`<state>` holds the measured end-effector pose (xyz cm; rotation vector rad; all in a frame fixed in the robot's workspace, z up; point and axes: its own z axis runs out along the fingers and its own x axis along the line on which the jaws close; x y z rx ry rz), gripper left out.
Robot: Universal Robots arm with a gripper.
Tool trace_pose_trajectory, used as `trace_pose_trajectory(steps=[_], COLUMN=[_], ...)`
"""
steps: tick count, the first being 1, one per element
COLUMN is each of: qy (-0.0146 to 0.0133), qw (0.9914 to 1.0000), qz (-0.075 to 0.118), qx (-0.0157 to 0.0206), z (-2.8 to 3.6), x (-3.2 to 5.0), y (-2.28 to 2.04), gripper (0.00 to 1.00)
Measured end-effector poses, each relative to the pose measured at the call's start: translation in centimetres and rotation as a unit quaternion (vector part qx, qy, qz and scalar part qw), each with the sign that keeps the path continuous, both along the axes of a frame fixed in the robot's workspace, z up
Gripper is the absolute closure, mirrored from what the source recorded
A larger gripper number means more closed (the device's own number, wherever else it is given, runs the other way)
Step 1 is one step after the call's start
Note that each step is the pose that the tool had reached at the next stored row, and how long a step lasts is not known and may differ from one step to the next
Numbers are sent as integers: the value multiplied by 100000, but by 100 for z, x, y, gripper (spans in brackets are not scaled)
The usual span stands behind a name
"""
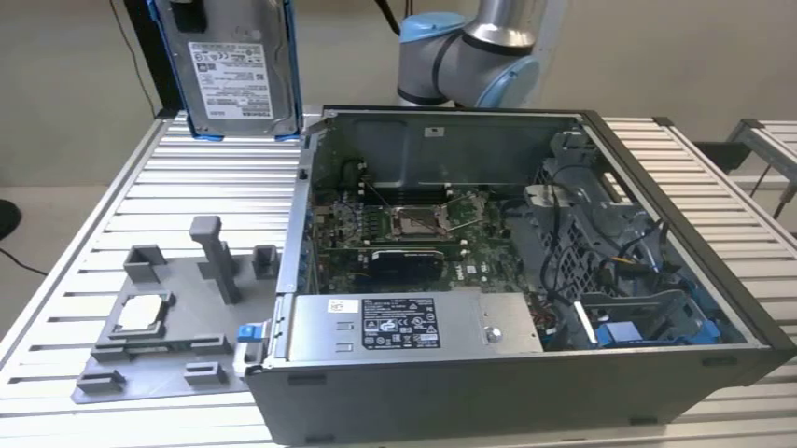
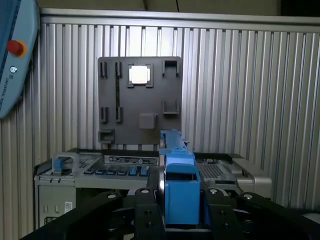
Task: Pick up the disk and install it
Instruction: 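Pick up the disk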
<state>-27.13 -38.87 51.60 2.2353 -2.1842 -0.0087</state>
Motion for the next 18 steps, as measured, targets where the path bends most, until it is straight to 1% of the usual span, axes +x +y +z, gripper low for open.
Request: trace_pose_trajectory(steps=[6, 18], qy=[103, 173], qw=[100000, 100000], qz=[0, 1], qx=[0, 0], z=[0, 0], x=[250, 685], y=[0, -2], gripper=[100, 100])
